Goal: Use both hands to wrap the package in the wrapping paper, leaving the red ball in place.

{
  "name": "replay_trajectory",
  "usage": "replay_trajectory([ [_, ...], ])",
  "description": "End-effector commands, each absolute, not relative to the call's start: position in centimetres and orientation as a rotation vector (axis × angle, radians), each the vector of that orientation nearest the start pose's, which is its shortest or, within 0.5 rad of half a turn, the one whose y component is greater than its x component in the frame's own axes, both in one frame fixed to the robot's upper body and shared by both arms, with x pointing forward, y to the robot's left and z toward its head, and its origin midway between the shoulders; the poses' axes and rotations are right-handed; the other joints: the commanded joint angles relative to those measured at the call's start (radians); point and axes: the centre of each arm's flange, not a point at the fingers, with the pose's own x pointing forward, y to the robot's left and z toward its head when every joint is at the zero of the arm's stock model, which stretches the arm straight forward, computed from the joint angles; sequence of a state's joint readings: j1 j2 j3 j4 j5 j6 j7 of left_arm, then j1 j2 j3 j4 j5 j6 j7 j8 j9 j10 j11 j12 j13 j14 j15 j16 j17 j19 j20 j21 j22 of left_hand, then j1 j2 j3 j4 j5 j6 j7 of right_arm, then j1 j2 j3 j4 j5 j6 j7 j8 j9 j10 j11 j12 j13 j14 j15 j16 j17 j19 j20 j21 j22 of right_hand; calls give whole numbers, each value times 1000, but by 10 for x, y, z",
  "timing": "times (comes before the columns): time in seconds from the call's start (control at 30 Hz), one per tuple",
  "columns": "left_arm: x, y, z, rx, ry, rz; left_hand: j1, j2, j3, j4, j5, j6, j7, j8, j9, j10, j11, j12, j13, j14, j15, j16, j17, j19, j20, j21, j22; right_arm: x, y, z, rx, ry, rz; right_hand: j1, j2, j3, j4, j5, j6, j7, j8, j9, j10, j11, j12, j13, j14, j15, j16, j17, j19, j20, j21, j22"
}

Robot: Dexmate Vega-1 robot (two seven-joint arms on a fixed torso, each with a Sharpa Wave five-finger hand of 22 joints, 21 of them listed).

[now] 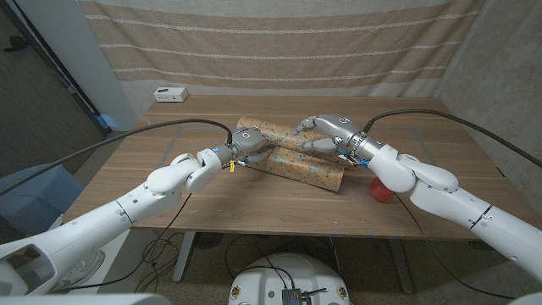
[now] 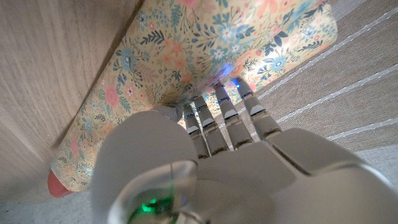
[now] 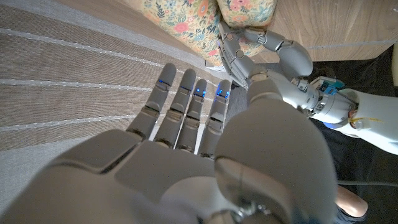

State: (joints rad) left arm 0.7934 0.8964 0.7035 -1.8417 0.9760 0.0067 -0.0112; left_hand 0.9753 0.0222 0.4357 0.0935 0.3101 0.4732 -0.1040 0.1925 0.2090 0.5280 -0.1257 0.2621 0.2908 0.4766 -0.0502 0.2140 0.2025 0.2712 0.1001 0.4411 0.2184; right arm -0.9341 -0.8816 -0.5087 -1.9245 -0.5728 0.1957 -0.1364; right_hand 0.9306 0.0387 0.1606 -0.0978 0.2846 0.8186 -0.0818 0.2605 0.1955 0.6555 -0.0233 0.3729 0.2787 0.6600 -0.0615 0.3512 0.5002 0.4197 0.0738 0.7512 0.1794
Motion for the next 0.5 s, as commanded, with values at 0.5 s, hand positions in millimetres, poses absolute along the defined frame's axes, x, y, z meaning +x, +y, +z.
replay_trajectory([
  [0.5, 577, 178, -23, 1943, -812, -102, -54, -55, -206, -176, -3, -6, 3, 8, 2, -9, 4, -3, 6, -6, -97, -3, 3, -3, -5, 6, 0, 524, -143, -53, -1573, -1008, 234, 44, 23, 24, -31, 10, -84, -10, -61, -2, -46, -22, -53, -27, -19, -58, -26, -11, 18, -31, -3, 2],
])
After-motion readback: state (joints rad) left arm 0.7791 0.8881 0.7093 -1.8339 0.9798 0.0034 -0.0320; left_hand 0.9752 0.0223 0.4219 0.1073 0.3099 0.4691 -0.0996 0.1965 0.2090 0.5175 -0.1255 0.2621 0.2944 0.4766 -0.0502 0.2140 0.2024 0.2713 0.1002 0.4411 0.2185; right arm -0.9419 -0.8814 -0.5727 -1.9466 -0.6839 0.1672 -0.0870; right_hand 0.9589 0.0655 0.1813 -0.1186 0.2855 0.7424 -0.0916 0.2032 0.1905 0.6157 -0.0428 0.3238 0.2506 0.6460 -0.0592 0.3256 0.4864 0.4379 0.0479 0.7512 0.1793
